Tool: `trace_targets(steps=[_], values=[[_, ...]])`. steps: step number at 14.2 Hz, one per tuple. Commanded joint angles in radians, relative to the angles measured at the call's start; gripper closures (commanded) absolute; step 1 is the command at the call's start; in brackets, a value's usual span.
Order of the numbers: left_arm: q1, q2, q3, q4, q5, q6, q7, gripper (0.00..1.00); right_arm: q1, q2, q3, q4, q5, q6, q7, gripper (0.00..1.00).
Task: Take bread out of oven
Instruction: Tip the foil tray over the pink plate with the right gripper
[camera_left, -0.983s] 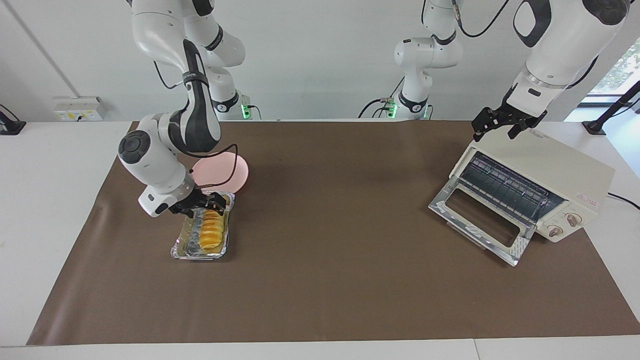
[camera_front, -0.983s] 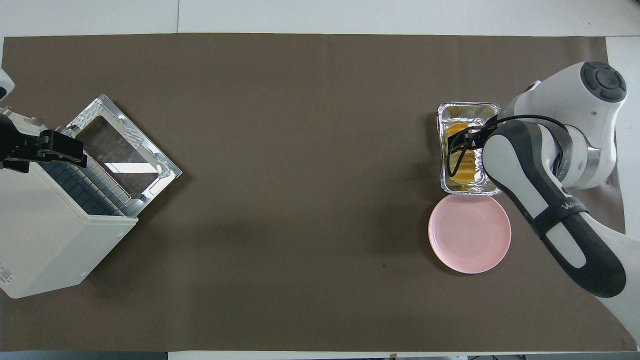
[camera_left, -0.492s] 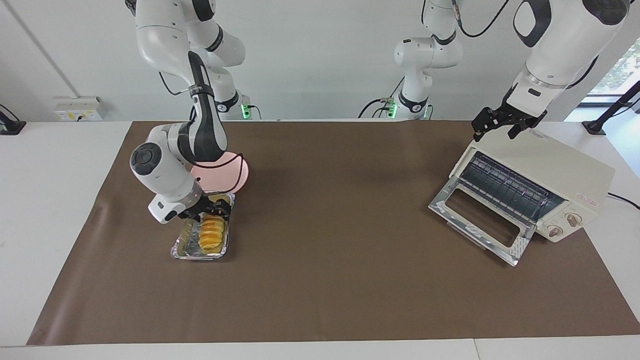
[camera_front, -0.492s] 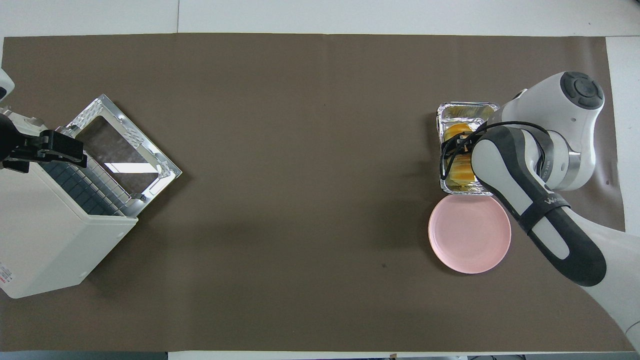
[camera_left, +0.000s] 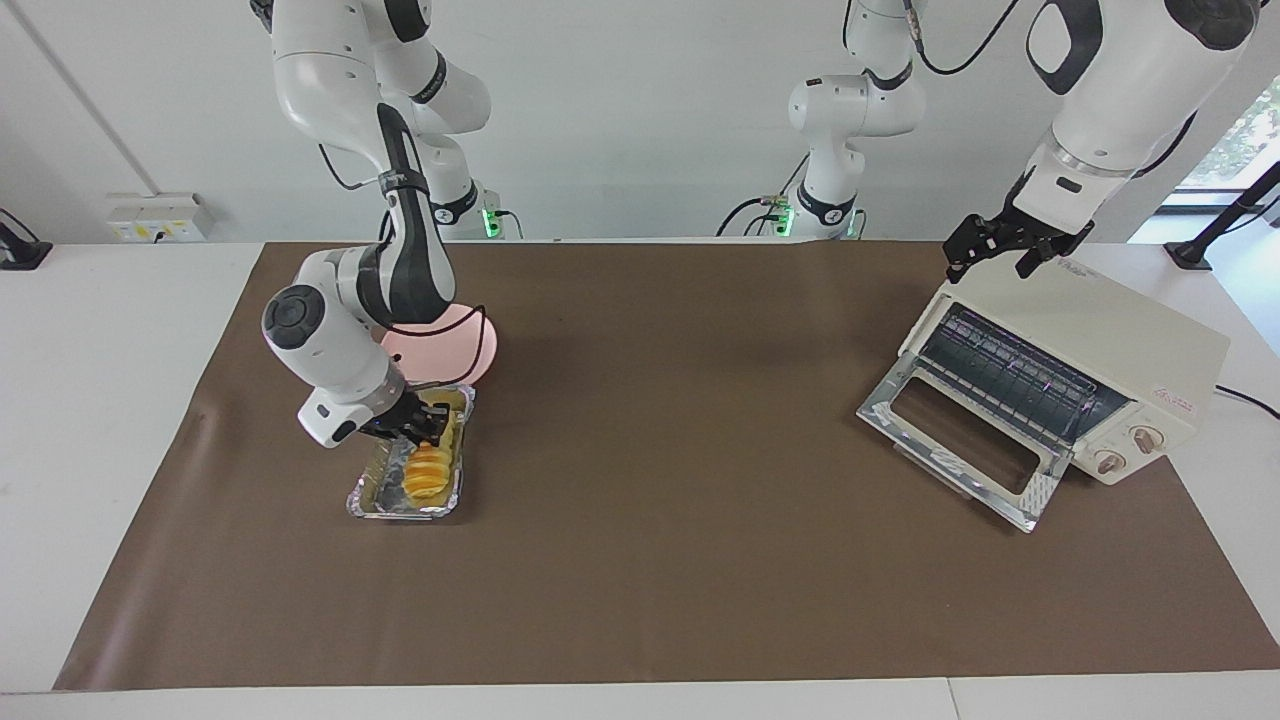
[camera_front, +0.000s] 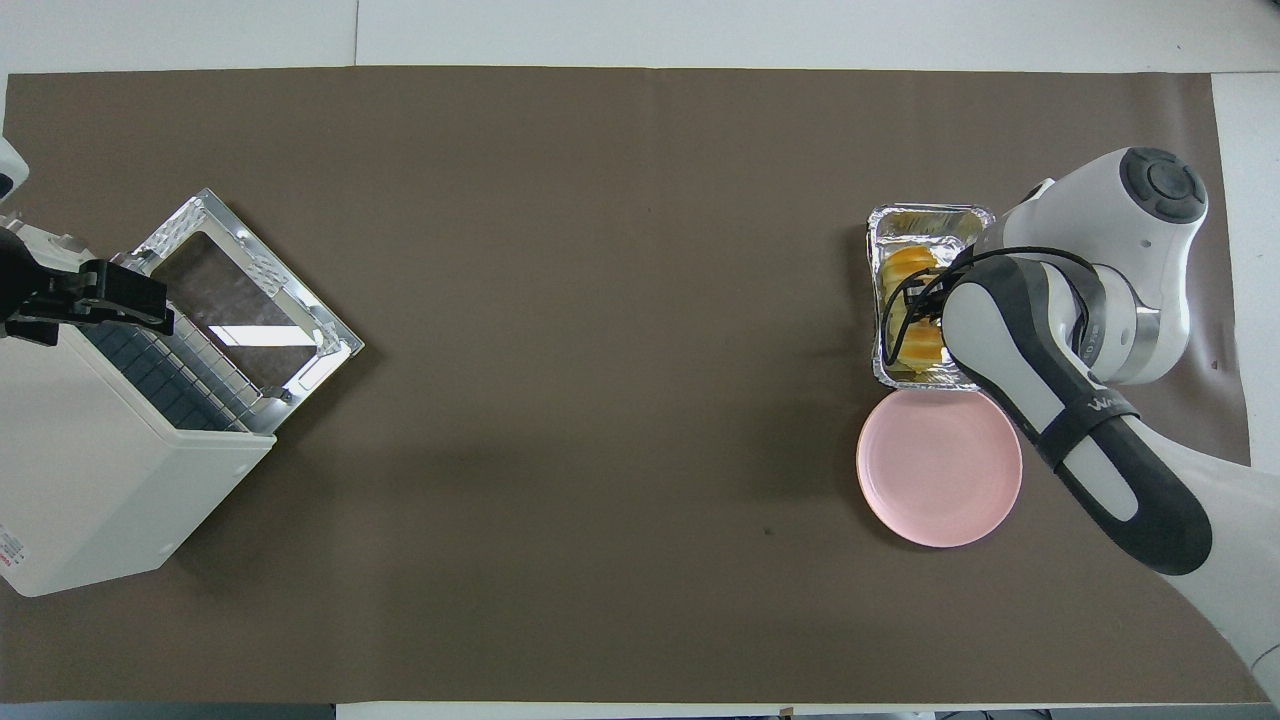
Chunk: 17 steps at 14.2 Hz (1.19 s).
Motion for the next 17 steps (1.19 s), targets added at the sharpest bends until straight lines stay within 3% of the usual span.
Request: trace_targets(steps=[1,7,13,17], values=[[0.012,-0.026,-0.002,-0.023,-0.018,-0.004,0.008,0.00,-0.008,-0.059,0.005,-0.008,-0.001,-0.073,-0.022,1.00],[0.012,-0.027,-0.003,-0.023,-0.018,-0.004,0.008,0.00,-0.008,-0.301,0.007,-0.054,-0.001,-0.411,0.072,1.00],[0.012,-0.026,-0.002,-0.023,-0.018,-0.004,0.008,0.00,-0.011,-0.514,0.008,-0.364,0.015,-0.377,0.078,1.00],[0.012,-0.026,-0.002,-0.023,-0.018,-0.004,0.008,0.00,-0.013,-0.620,0.008,-0.496,0.016,-0.371,0.074,1.00]])
